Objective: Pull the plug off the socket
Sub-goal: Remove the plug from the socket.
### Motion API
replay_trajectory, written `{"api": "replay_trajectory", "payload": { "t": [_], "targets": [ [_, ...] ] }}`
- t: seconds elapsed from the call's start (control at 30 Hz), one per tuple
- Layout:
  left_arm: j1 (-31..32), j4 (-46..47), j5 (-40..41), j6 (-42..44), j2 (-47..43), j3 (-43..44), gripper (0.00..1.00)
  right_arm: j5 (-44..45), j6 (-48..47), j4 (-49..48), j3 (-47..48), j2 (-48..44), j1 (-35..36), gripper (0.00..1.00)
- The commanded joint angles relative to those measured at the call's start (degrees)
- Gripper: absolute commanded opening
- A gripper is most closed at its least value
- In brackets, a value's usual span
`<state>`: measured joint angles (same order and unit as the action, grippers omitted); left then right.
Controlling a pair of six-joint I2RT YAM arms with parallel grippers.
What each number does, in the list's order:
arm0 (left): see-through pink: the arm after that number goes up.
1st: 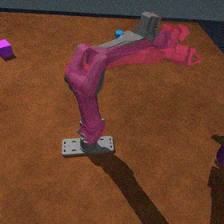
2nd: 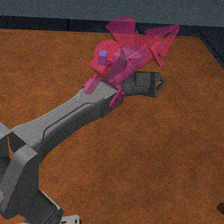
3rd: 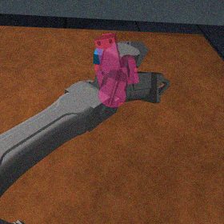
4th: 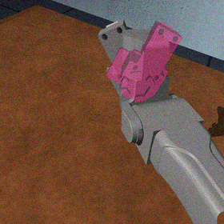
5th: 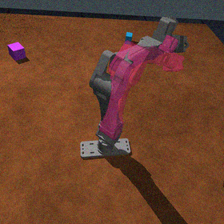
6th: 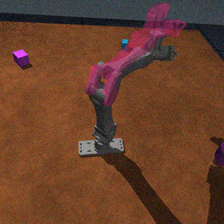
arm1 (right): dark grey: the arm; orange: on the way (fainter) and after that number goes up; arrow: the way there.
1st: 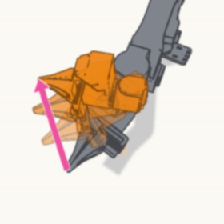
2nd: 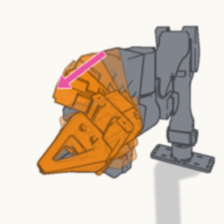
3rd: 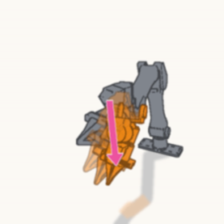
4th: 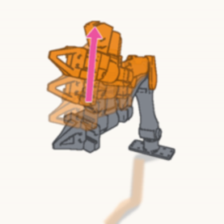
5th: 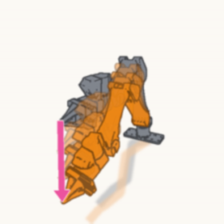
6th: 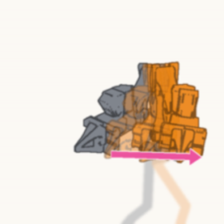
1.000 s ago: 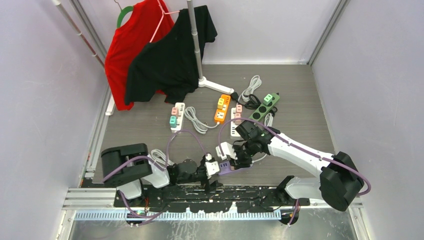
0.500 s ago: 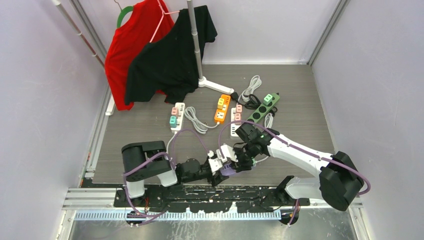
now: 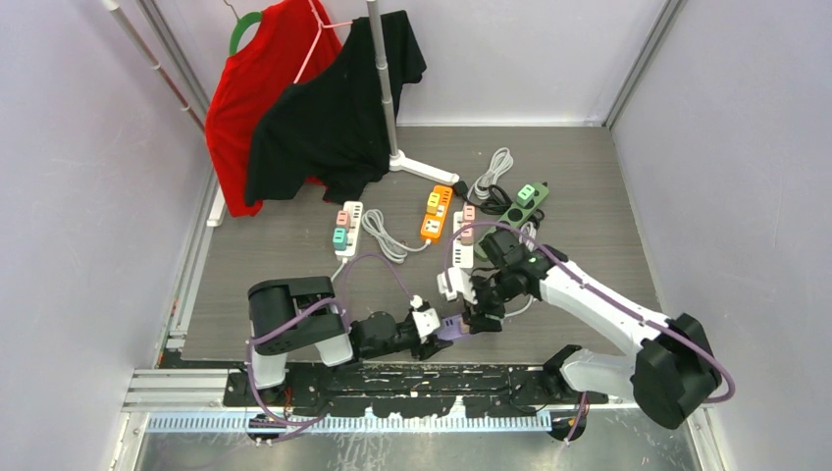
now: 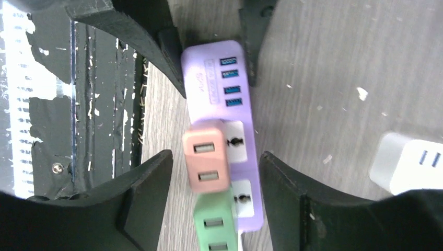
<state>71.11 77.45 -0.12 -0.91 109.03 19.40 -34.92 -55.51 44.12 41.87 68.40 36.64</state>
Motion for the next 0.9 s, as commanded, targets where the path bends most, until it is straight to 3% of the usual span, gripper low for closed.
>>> {"api": "replay_trajectory", "payload": {
  "t": [0.0,0.1,0.23,0.4,0.53,0.6,0.63,0.8,0.87],
  "targets": [
    [-0.4,4.5,0.9,0.3,0.7,0.7,0.24,-6.4,-3.4,6.7,4.1,-5.5,-5.5,0.7],
    [-0.4,4.5,0.7,-0.6,0.6,0.3,0.1,-7.3,-4.9,8.4,4.1,-8.7,-9.4,0.73],
    [-0.4,4.5,0.4,-2.0,0.3,-0.8,0.01,-6.2,-7.0,8.3,2.4,-9.7,-10.8,0.78],
    [-0.4,4.5,0.4,-4.6,0.2,-2.2,0.0,-9.8,-11.1,8.6,0.7,-8.5,-9.9,0.8],
    [-0.4,4.4,1.0,-5.5,0.1,-2.5,0.0,-6.2,-7.0,3.1,-0.4,-6.6,-6.5,0.8],
    [-0.4,3.7,1.3,-5.5,-0.2,-2.5,0.0,-3.4,-4.6,-0.5,-1.1,-6.1,-5.6,0.99],
    [-0.4,3.0,1.4,-5.2,-0.4,-2.4,0.0,-2.1,-3.9,-1.8,-1.4,-6.0,-5.1,1.0],
    [-0.4,-4.1,1.6,-3.3,-2.5,-0.8,0.0,-2.3,-3.4,-3.4,-2.4,-4.5,-2.7,1.0],
    [-0.3,-7.1,1.7,-2.3,-3.5,-0.2,0.0,-1.0,-3.1,-4.0,-2.0,-3.0,-1.2,0.94]
  ]
}}
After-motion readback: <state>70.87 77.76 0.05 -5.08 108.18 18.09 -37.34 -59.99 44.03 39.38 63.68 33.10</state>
